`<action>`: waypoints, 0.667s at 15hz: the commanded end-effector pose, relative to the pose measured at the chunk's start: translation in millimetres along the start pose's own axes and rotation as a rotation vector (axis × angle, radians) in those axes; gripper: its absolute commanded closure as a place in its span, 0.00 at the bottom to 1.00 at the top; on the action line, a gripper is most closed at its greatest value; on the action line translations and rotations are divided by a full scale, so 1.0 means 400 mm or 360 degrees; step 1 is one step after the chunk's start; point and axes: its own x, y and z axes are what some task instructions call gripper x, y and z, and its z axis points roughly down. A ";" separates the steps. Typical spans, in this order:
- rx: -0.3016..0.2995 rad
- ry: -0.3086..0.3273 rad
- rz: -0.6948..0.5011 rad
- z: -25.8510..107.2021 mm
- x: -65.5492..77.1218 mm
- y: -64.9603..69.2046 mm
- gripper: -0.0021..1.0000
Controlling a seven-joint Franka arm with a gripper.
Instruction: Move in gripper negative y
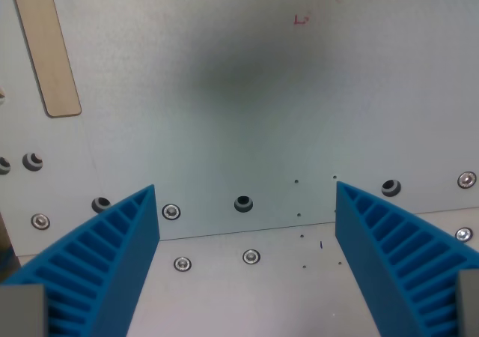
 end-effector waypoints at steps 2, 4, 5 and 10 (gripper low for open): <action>0.0001 0.0008 0.0001 -0.006 -0.001 -0.025 0.00; 0.0001 0.0008 0.0001 -0.006 -0.001 -0.050 0.00; 0.0001 0.0008 0.0001 -0.006 -0.001 -0.062 0.00; 0.0001 0.0008 0.0001 -0.006 -0.001 -0.125 0.00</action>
